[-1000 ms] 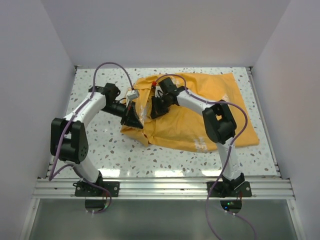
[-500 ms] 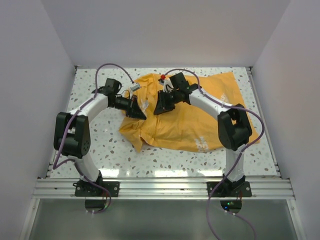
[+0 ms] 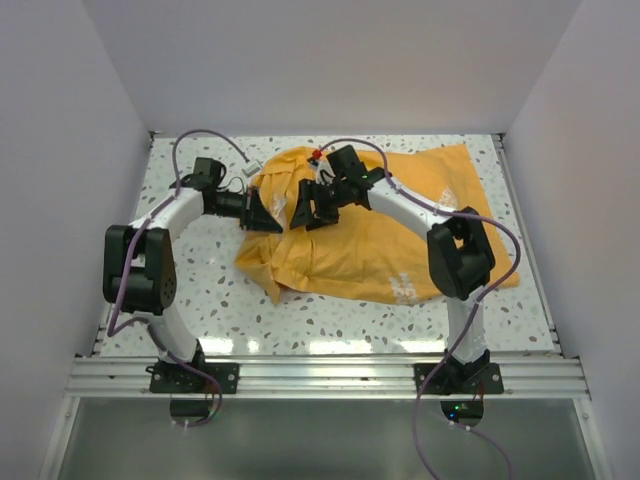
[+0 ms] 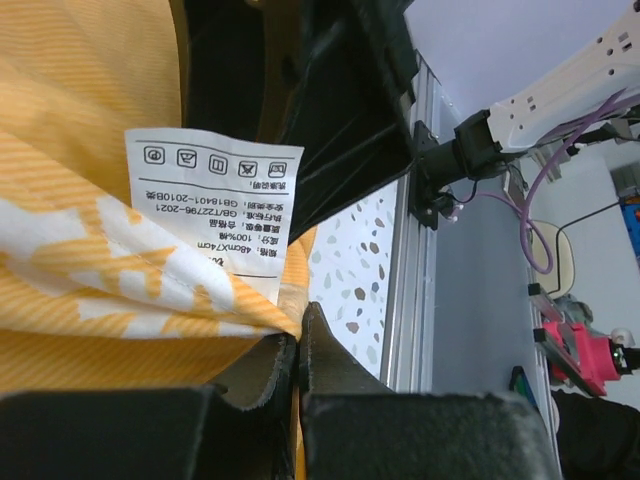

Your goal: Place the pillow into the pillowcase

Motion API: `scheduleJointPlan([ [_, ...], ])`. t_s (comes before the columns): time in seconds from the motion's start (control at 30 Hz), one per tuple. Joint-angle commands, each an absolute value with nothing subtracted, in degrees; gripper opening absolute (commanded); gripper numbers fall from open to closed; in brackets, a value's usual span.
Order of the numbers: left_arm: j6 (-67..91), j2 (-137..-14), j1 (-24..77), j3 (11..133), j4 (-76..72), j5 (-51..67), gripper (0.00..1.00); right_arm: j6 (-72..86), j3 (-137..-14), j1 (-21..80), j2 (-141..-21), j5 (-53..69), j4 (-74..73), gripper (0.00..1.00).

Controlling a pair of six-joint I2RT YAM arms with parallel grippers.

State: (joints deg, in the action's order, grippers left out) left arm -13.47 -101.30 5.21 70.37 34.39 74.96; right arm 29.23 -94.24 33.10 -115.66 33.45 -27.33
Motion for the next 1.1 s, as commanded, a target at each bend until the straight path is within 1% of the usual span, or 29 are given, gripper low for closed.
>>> scheduleJointPlan([
  [0.0, -17.9, -97.6, 3.4, 69.3, 38.7, 78.7, 0.0, 32.4, -99.0, 36.4, -119.9, 31.6, -27.0, 0.62],
  [0.2, -19.2, -96.6, 2.0, 66.9, 40.3, 78.0, 0.0, 32.3, -102.4, 38.8, -123.0, 30.3, -27.0, 0.6],
  [0.23, -19.2, -96.2, 1.9, 66.4, 40.0, 77.8, 0.0, 32.1, -102.6, 39.0, -123.7, 30.8, -27.0, 0.57],
  [0.27, -18.9, -95.9, 1.8, 66.2, 39.6, 77.6, 0.0, 32.1, -102.6, 39.0, -123.9, 31.6, -26.6, 0.49],
  [0.3, -18.6, -95.6, 1.8, 65.9, 39.6, 77.6, 0.0, 32.1, -102.6, 39.0, -124.2, 33.0, -26.3, 0.3],
  [0.33, -18.5, -95.5, 1.6, 65.9, 39.6, 77.7, 0.0, 31.5, -102.7, 38.8, -123.7, 33.8, -26.3, 0.05],
  [0.37, -18.1, -95.5, 1.4, 65.8, 39.3, 78.3, 0.0, 30.5, -102.7, 38.6, -122.9, 34.8, -26.6, 0.0],
  [0.43, -16.5, -95.6, 0.9, 66.0, 38.9, 80.1, 0.0, 29.4, -100.7, 37.7, -120.3, 38.9, -24.7, 0.0],
  [0.47, -16.2, -95.8, 0.9, 66.3, 39.2, 81.7, 0.0, 29.6, -99.4, 36.3, -117.0, 45.2, -23.1, 0.0],
  [0.53, -15.9, -95.6, 1.1, 67.0, 38.9, 82.5, 0.0, 28.6, -94.9, 34.1, -113.5, 49.7, -19.4, 0.0],
  [0.57, -15.0, -95.5, 1.4, 67.0, 35.7, 81.9, 0.0, 27.6, -93.3, 33.6, -109.7, 52.9, -18.6, 0.0],
  [0.6, -10.9, -95.1, 1.8, 66.2, 33.2, 81.0, 0.0, 26.5, -91.1, 33.1, -108.4, 54.0, -18.9, 0.0],
  [0.63, -8.0, -94.7, 2.7, 65.3, 29.9, 80.2, 0.0, 24.4, -90.3, 32.6, -106.9, 55.8, -19.2, 0.0],
  [0.67, -4.1, -94.3, 3.4, 63.9, 20.1, 78.3, 0.0, 23.8, -89.6, 32.4, -104.4, 57.1, -19.4, 0.0],
  [0.7, 4.8, -93.8, 4.1, 61.0, 14.8, 76.9, 0.0, 23.5, -88.1, 32.3, -102.9, 59.0, -19.1, 0.0],
  [0.73, 8.7, -93.1, 5.9, 59.5, 9.8, 75.2, 0.0, 23.4, -87.3, 32.5, -101.8, 59.5, -18.6, 0.0],
  [0.77, 12.6, -93.1, 6.9, 58.0, 0.1, 72.0, 0.0, 23.6, -86.5, 32.7, -100.7, 59.8, -18.1, 0.0],
  [0.8, 18.7, -93.8, 8.1, 56.2, -4.9, 71.0, 0.0, 24.1, -85.6, 32.9, -99.1, 59.7, -17.8, 0.0],
  [0.83, 21.0, -94.5, 11.0, 55.8, -8.1, 69.8, 0.0, 24.2, -85.3, 33.1, -98.6, 59.5, -17.8, 0.0],
  [0.9, 24.5, -97.9, 13.5, 55.7, -12.5, 64.7, 0.01, 25.0, -85.1, 33.3, -97.9, 59.1, -17.1, 0.0],
  [0.93, 26.2, -99.1, 15.1, 55.1, -15.1, 61.7, 0.02, 25.4, -84.9, 33.3, -97.9, 58.5, -16.4, 0.0],
  [0.97, 29.8, -100.3, 15.5, 54.4, -20.6, 60.4, 0.06, 25.7, -85.1, 33.3, -98.2, 58.2, -16.1, 0.0],
  [1.0, 31.4, -102.5, 15.6, 53.4, -22.9, 59.5, 0.1, 25.9, -85.2, 33.3, -98.5, 57.9, -15.9, 0.0],
  [1.03, 32.5, -103.3, 15.2, 53.3, -24.6, 59.6, 0.22, 26.4, -85.2, 33.4, -98.8, 57.5, -15.7, 0.0],
  [1.07, 32.2, -103.4, 14.5, 53.4, -24.3, 60.5, 0.28, 26.5, -85.1, 33.4, -99.0, 56.9, -15.8, 0.0],
])
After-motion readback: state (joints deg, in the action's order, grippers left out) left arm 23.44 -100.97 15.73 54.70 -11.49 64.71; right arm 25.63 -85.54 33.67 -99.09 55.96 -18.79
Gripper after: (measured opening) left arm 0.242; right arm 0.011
